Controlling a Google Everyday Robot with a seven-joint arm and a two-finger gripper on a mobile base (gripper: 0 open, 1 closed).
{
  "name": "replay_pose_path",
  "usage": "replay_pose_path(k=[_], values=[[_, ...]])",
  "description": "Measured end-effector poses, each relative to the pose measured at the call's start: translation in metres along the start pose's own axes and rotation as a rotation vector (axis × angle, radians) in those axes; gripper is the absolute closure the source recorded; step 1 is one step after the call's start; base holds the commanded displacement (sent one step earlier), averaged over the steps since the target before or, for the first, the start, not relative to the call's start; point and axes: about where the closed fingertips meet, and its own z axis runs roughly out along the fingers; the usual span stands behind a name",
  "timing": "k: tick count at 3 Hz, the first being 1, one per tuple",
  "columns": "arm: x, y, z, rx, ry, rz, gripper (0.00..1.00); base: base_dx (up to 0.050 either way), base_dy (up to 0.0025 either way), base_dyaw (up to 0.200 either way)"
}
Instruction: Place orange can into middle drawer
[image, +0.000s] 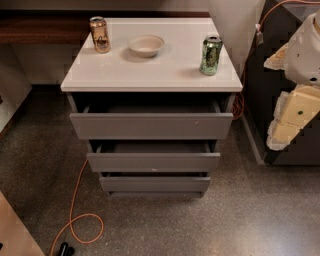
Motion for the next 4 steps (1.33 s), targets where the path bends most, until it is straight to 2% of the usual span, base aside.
replay_pose_path(k=[1, 2, 3, 4], values=[[0.0, 0.0, 0.0, 0.0, 0.0, 0.0, 0.0, 0.0, 0.0, 0.0], [-0.004, 0.0, 0.013, -0.004, -0.023, -0.003, 0.0, 0.0, 0.0, 0.0], [-0.012, 0.002, 0.039, -0.023, -0.052, -0.01, 0.0, 0.0, 0.0, 0.0], [-0.035, 0.008, 0.083, -0.049, -0.096, -0.021, 0.0, 0.0, 0.0, 0.0]])
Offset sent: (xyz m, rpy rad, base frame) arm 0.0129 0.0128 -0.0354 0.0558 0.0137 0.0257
